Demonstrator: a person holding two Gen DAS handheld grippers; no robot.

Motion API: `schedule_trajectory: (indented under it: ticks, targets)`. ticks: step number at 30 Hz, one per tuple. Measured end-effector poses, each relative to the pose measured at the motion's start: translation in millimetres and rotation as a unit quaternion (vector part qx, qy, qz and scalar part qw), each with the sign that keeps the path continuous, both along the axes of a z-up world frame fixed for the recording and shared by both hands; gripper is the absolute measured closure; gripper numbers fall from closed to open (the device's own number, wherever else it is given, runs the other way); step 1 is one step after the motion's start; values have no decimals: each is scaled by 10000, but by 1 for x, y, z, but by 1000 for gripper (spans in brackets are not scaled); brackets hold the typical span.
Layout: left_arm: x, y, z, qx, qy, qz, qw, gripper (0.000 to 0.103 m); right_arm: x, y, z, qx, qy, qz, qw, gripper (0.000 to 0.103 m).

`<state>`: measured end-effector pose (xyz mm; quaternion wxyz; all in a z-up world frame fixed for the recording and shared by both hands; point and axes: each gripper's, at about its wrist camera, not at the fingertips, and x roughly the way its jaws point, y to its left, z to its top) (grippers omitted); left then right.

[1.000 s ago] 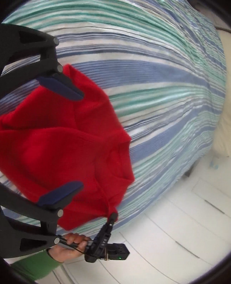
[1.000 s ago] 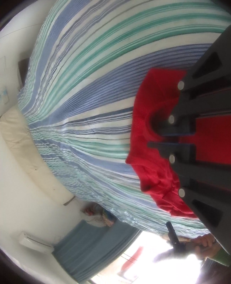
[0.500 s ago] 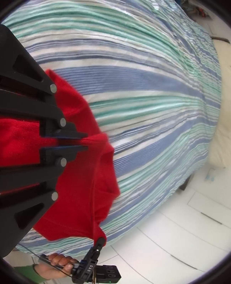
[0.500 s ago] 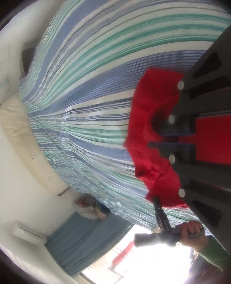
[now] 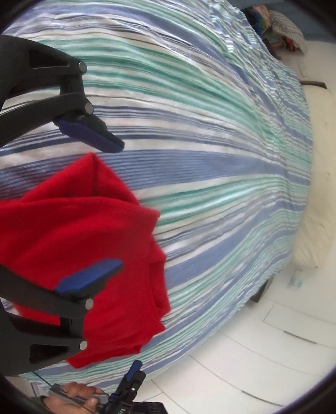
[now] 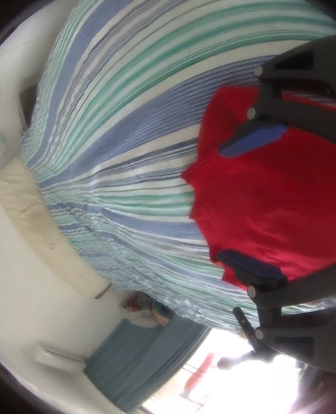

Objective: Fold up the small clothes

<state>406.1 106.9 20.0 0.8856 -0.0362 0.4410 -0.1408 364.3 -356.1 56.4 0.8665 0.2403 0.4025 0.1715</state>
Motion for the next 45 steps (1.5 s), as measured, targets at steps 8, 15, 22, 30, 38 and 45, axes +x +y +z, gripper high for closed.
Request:
schedule_trajectory:
  ticks: [8,15,22,30,38,45]
  targets:
    - [-92,-4,-82,734,810,183,9938,10,-97,28,-59,-1598,690,1171,9778,39]
    - [-184,-9,-43,274,-46,641,9976,2,-193,1,-33,-1698,-156,99,9853,24]
    - [-185,-35,-77,486,119,526,9974,2,-218,30,-64,-2039,-179,-65,9788,24]
    - [-196,-55,-95,1026,129,384,9939,1,-222,51,-84,-2646,-315,-112,9638,12]
    - [-201,-58,-101,1074,118,363,9935,0,-218,59,-92,-2967,-259,-42,9546,5]
    - [-202,-60,-102,1102,71,369,9932,0,-217,58,-93,-2926,-237,-44,9559,3]
